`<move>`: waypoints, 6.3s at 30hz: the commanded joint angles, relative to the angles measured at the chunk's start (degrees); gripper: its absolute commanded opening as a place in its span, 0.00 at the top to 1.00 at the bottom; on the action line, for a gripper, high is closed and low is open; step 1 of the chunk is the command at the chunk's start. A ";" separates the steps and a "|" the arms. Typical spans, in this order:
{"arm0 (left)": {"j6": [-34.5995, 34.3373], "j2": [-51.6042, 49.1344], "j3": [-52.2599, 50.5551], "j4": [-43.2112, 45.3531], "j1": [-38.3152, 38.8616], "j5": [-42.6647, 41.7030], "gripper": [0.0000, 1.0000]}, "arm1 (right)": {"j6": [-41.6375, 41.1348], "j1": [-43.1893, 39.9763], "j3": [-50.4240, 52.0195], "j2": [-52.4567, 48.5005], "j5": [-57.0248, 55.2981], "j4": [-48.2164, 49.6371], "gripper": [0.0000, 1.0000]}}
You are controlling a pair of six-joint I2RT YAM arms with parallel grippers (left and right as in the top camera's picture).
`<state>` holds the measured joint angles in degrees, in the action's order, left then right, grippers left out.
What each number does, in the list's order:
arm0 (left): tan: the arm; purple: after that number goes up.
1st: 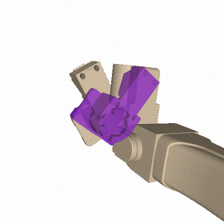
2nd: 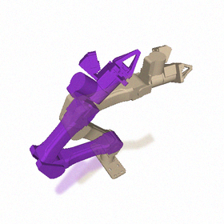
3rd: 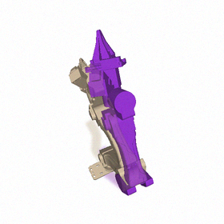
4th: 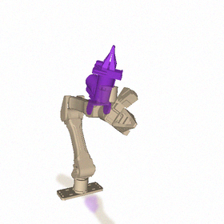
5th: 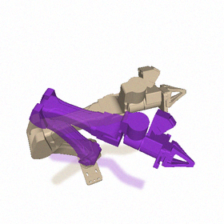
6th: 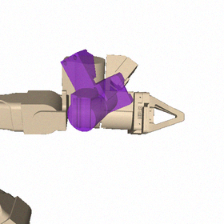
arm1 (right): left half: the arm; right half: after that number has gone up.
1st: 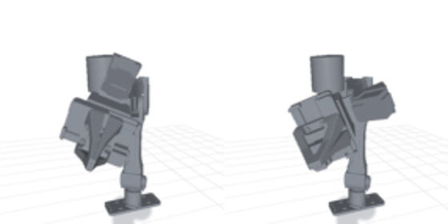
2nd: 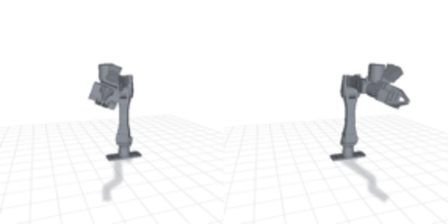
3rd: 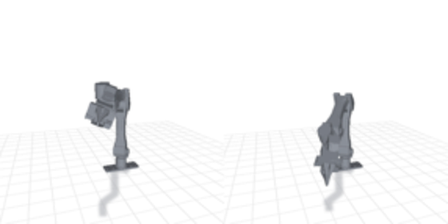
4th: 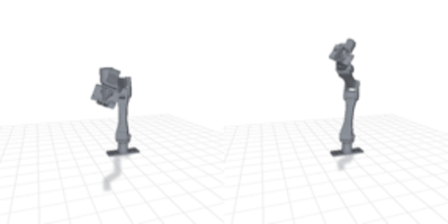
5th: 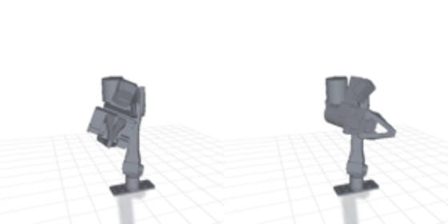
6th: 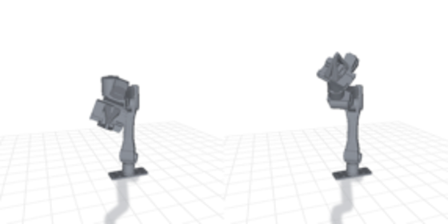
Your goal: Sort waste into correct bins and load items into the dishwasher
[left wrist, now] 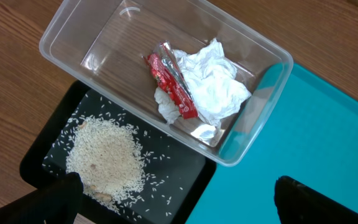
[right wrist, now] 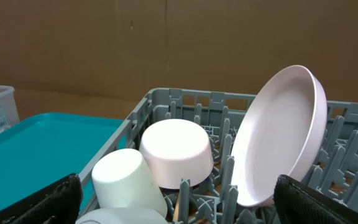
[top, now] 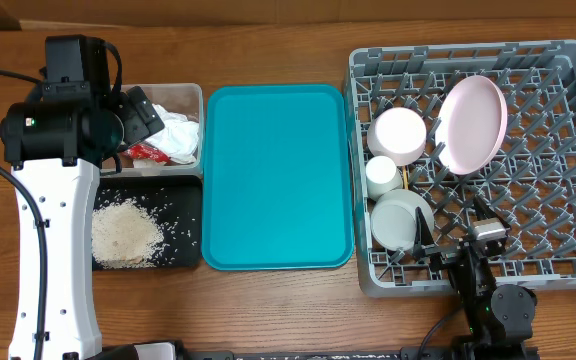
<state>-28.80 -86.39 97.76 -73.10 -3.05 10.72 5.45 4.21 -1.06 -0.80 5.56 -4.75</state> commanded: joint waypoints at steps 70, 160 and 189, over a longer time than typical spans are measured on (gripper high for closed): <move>-3.15 86.23 -97.48 70.29 4.94 6.80 0.00 | 0.37 -0.15 0.61 0.63 0.07 0.37 0.00; 29.24 86.14 -97.48 69.24 4.09 -5.64 0.00 | 0.37 -0.17 0.61 0.63 0.07 0.39 0.00; 29.24 86.14 -97.48 69.24 4.09 -5.64 0.00 | 0.37 -0.15 0.61 0.63 0.07 0.37 0.00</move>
<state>-0.84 -0.91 0.49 -3.86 1.41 5.93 5.82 4.16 -1.06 -0.80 5.56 -4.73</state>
